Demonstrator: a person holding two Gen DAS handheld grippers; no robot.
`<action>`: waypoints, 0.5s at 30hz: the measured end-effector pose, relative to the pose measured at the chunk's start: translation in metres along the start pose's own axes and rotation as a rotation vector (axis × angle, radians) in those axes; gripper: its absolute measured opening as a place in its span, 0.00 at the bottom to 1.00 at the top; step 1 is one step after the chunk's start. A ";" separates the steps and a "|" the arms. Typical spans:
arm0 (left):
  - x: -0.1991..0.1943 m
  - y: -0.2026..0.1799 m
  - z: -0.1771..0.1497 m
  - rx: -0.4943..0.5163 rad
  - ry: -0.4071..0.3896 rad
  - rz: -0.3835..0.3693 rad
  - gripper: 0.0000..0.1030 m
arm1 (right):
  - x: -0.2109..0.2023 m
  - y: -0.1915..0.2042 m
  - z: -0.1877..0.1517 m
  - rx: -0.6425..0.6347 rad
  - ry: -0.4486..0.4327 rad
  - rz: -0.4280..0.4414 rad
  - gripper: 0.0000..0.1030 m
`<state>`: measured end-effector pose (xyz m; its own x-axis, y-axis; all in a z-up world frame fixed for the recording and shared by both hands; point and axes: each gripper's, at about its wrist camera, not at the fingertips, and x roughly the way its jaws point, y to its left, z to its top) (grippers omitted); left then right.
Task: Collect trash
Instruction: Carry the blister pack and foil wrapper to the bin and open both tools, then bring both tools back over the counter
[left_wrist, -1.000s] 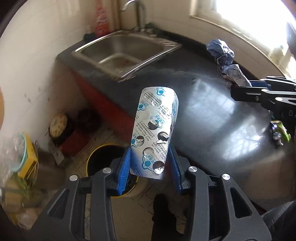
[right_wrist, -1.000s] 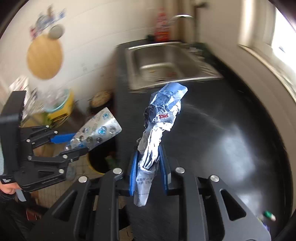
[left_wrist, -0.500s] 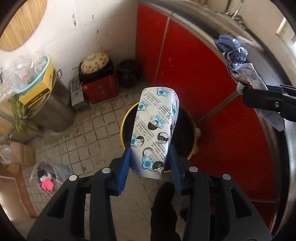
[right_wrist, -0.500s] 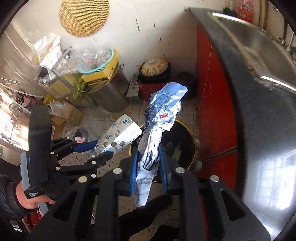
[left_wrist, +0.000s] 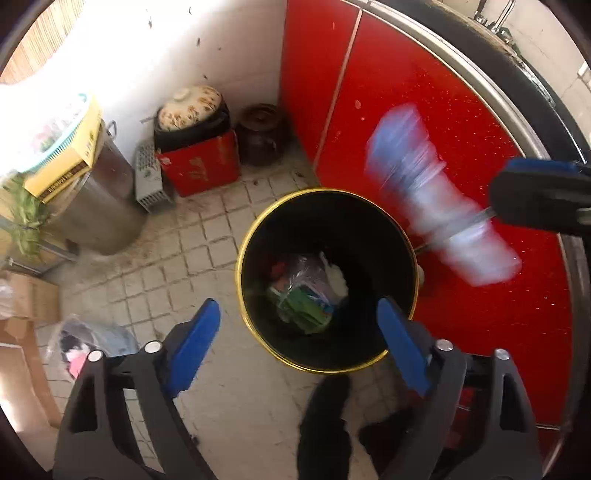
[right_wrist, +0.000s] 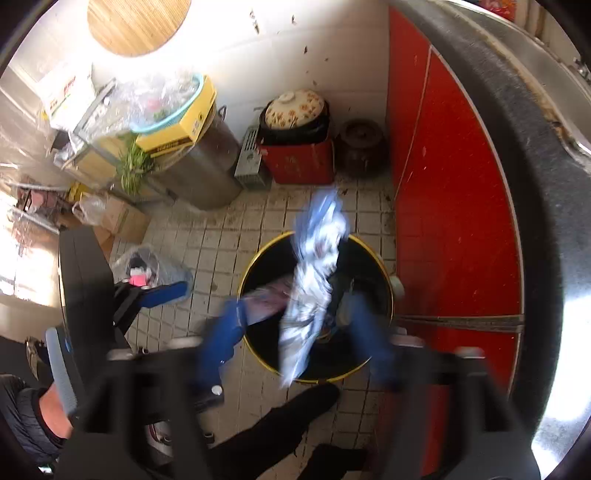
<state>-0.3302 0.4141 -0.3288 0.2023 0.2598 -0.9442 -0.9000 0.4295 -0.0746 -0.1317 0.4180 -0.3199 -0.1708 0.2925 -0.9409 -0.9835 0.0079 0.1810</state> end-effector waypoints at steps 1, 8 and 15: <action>-0.001 0.000 -0.001 0.007 0.005 0.003 0.84 | -0.001 0.000 0.000 -0.001 0.001 0.000 0.74; -0.035 0.002 -0.001 0.034 -0.016 0.018 0.86 | -0.052 -0.002 -0.015 0.022 -0.030 0.007 0.81; -0.119 -0.054 0.019 0.187 -0.107 0.014 0.91 | -0.180 -0.030 -0.049 0.125 -0.183 -0.092 0.87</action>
<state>-0.2984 0.3767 -0.2067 0.2394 0.3525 -0.9047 -0.8174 0.5760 0.0082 -0.0740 0.3180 -0.1697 -0.0557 0.4536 -0.8895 -0.9773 0.1577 0.1416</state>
